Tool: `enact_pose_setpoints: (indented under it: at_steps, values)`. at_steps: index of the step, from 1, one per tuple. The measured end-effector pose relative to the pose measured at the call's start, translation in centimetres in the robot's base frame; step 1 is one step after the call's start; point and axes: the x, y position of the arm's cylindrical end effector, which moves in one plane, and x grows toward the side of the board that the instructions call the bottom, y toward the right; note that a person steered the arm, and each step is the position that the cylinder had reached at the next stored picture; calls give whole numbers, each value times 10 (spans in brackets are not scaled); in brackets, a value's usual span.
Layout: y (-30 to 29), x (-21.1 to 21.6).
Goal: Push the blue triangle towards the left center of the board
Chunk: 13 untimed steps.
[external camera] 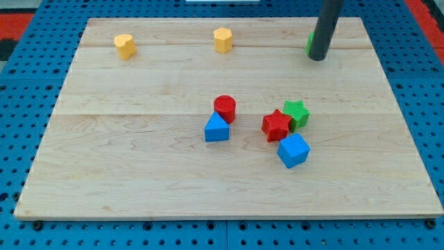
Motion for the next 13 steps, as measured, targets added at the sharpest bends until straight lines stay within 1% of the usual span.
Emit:
enact_pose_setpoints:
  at_steps: [2,3,4,5,6,10,11,12,13]
  values:
    - [-60,7]
    - [-78,7]
    - [-40,-15]
    - [-35,-15]
    - [-18,-15]
    - [-1,-15]
    - [-20,-14]
    - [-67,6]
    - [-70,6]
